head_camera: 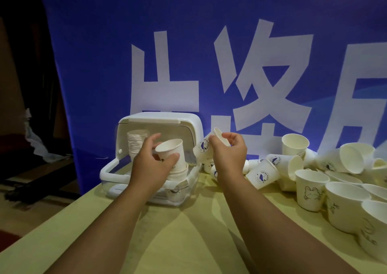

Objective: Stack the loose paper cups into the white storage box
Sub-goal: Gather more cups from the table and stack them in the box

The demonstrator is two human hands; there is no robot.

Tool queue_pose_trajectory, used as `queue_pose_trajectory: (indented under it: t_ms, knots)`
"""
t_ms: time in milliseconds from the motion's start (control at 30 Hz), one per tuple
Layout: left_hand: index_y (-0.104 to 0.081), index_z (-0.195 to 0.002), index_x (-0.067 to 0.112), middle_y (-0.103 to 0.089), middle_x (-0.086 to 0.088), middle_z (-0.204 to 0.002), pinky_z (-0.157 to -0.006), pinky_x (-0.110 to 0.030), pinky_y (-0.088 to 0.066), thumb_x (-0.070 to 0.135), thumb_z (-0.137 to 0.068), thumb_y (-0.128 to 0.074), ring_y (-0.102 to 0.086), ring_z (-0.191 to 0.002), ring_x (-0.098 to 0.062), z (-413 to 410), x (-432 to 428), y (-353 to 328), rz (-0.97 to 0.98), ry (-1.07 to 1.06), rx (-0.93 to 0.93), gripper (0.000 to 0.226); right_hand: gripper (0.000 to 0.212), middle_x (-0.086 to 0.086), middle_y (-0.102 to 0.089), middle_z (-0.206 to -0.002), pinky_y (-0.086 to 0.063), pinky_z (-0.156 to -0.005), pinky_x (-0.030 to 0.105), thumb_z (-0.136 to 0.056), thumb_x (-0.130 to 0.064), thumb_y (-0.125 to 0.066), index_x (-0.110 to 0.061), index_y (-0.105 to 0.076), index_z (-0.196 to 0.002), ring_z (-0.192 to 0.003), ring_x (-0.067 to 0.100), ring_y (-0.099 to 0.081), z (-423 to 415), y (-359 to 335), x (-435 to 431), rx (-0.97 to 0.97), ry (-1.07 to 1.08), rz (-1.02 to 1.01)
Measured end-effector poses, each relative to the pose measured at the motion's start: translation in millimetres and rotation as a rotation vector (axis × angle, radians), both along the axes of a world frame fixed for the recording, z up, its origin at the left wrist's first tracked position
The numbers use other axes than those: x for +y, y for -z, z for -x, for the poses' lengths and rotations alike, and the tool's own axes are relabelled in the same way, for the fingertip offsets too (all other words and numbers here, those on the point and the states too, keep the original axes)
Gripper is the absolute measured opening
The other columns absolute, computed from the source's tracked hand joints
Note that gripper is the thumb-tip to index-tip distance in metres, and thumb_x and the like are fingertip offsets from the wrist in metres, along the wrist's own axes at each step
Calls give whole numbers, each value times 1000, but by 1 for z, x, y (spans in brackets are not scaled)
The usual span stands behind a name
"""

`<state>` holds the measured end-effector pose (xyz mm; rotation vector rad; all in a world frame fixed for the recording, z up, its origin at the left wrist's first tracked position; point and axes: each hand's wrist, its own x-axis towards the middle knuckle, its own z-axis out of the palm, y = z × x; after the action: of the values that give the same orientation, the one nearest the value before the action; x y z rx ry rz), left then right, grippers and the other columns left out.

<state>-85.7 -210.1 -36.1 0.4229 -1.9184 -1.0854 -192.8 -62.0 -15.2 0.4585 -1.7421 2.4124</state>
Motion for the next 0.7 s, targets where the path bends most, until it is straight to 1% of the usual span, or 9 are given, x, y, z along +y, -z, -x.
queue_pose_trajectory:
  t_ms: [133,233,300,367,433,533,633,667,700]
  knots:
    - [-40,-147,40,-57,15,-130,-94,-43,-55,39,-82,-83,-61,-108,-11,-1,-7,6,52,-7,-125,78,32,-10,-59,-106,-56,-65,25,-79,-29,-80,-35,-55,-98,-94,15,-63,1,3,-6,22,13,-11]
    - [-37,-153,33,-56,15,-133,-94,-41,-54,52,-82,-80,-60,-106,-5,-1,-10,8,84,-13,-213,86,34,-10,-60,-107,-56,-67,24,-79,-34,-80,-36,-56,-102,-97,15,-63,0,-1,-5,76,24,-19]
    - [-42,-152,33,-59,12,-132,-97,-43,-54,64,-81,-74,-60,-110,-11,-1,-9,12,140,-30,-334,84,38,-11,-61,-107,-55,-66,20,-80,-37,-81,-33,-56,-108,-98,14,-63,-2,-4,-6,117,15,-28]
    - [-51,-145,37,-63,11,-132,-98,-45,-54,76,-74,-66,-61,-113,-15,-2,-6,14,184,-40,-432,82,39,-13,-60,-105,-57,-68,19,-81,-39,-81,-33,-56,-110,-98,13,-63,-7,-5,-9,161,-7,-50]
    - [-55,-142,39,-65,12,-131,-97,-46,-56,81,-66,-63,-62,-113,-16,-4,-5,14,180,-34,-465,87,40,-16,-60,-105,-60,-76,27,-79,-42,-81,-35,-56,-110,-100,13,-63,-10,-4,-13,216,-11,-93]
    - [-57,-138,43,-66,16,-124,-97,-47,-56,79,-57,-63,-63,-114,-15,-8,-4,11,169,0,-486,89,43,-16,-60,-111,-60,-87,38,-79,-43,-81,-37,-55,-112,-106,14,-59,-13,-2,-18,296,-36,-184]
    - [-55,-124,50,-66,23,-114,-95,-47,-57,68,-65,-74,-65,-110,-12,-11,-2,9,148,55,-481,65,45,-14,-59,-118,-56,-91,39,-77,-44,-83,-38,-55,-112,-109,13,-56,-16,2,-21,349,-81,-319]
    - [-52,-128,50,-64,23,-117,-95,-46,-57,61,-70,-79,-64,-110,-11,-12,-2,8,136,67,-460,64,47,-14,-60,-120,-55,-92,38,-76,-44,-84,-40,-54,-112,-110,13,-56,-16,4,-22,362,-96,-361]
    - [-47,-136,48,-63,21,-121,-95,-45,-56,52,-75,-82,-63,-111,-11,-13,-3,8,128,73,-435,71,49,-14,-60,-122,-55,-93,37,-75,-44,-85,-41,-53,-113,-111,12,-56,-16,6,-22,368,-115,-392]
